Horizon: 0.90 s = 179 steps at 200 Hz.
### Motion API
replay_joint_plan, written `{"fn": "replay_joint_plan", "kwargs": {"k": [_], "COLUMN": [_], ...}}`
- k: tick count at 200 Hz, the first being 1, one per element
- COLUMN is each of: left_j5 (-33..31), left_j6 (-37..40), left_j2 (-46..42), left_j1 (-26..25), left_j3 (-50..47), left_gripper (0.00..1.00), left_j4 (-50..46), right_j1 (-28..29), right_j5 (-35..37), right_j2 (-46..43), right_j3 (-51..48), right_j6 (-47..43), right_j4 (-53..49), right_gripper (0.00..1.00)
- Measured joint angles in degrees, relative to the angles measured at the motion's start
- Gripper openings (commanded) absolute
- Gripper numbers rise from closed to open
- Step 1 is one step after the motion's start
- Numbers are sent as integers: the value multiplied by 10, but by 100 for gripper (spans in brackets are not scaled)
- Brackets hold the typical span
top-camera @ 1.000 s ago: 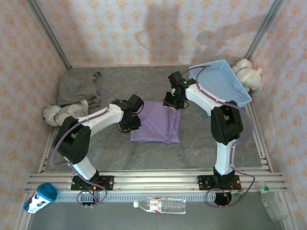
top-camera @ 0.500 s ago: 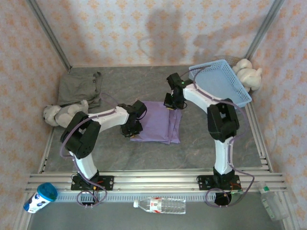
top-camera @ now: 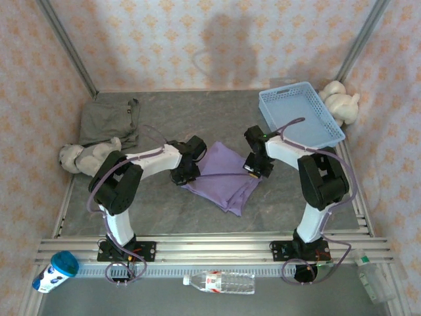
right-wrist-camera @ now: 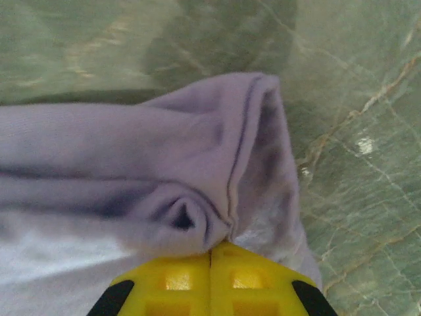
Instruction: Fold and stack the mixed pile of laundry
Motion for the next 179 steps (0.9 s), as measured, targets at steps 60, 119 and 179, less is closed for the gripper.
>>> {"fn": "replay_joint_plan", "kwargs": {"k": [60,119,179], "left_j5": [-10,-2,-4], "left_j6": [-12,-42,25], "left_j2": [-42,-187,-88], "left_j1": [-25,-48,14], "left_j3": [-48,-110,113], "left_gripper": [13,24,21], "left_j4": [7,-50,-55], "right_j1": [-4,-5,-5], "right_j5": [-19,-50,-68], "right_j2": [41,106,3], "right_j3": [52,183,183], "right_j6": [-14,-101,-137], "right_j4": [27,21,-9], "right_gripper": [0,34,43]}}
